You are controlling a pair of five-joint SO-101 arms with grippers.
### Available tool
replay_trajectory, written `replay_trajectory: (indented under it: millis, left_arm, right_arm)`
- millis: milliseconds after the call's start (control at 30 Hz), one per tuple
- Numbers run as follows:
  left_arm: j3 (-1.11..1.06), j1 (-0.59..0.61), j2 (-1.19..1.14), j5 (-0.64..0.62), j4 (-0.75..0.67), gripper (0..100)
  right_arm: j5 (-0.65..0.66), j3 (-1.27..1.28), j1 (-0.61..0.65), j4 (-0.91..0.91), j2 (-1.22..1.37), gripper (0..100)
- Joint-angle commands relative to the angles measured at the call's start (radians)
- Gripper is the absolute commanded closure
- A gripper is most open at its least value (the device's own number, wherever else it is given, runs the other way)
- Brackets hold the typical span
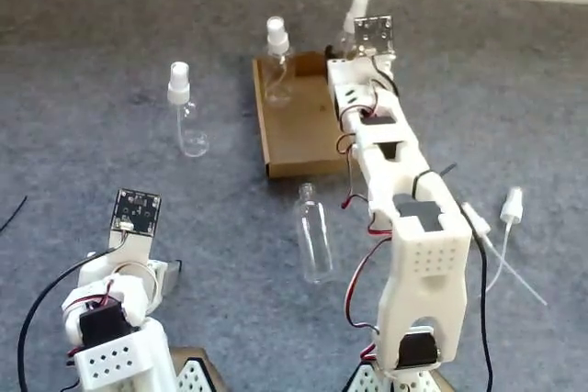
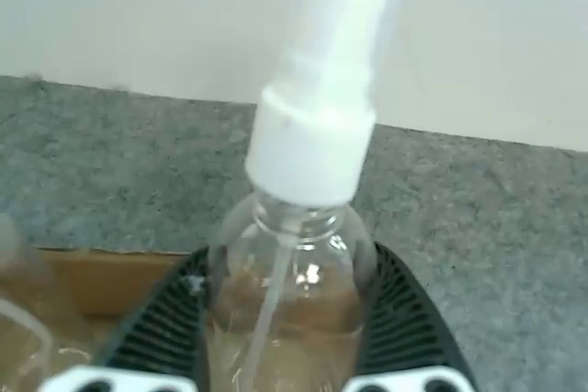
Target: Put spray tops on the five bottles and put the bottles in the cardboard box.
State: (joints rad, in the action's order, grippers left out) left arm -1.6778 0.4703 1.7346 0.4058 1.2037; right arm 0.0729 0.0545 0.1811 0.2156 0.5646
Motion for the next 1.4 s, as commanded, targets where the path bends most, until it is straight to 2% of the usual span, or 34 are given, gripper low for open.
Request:
replay_trajectory:
  millis: [0, 167, 500, 700, 1067, 1200, 1367]
  left_arm:
    - [-0.021, -0.012, -0.001, 0.006, -0.02, 70]
    - [-0.021, -0.012, -0.001, 0.006, -0.02, 70]
    - [-0.021, -0.012, -0.001, 0.006, -0.02, 70]
    - [-0.021, -0.012, -0.001, 0.006, -0.02, 70]
    - [-0.021, -0.012, -0.001, 0.006, -0.02, 70]
    - [-0.021, -0.012, -0.001, 0.006, -0.02, 70]
    - [-0.021, -0.012, -0.001, 0.006, -0.02, 70]
  right_arm:
    - [-0.002, -0.013, -0.002, 0.007, -0.028, 96.4]
    - [-0.008, -0.012, -0.002, 0.007, -0.028, 84.2]
    - [-0.003, -0.012, 0.008, 0.005, -0.035, 81.9]
    - [-0.003, -0.012, 0.008, -0.002, -0.033, 71.3]
    - [-0.003, -0.01, 0.008, -0.008, -0.074, 70.8]
    - [-0.002, -0.019, 0.005, -0.111, -0.088, 70.9]
    - [-0.002, -0.013, -0.005, -0.137, -0.091, 70.9]
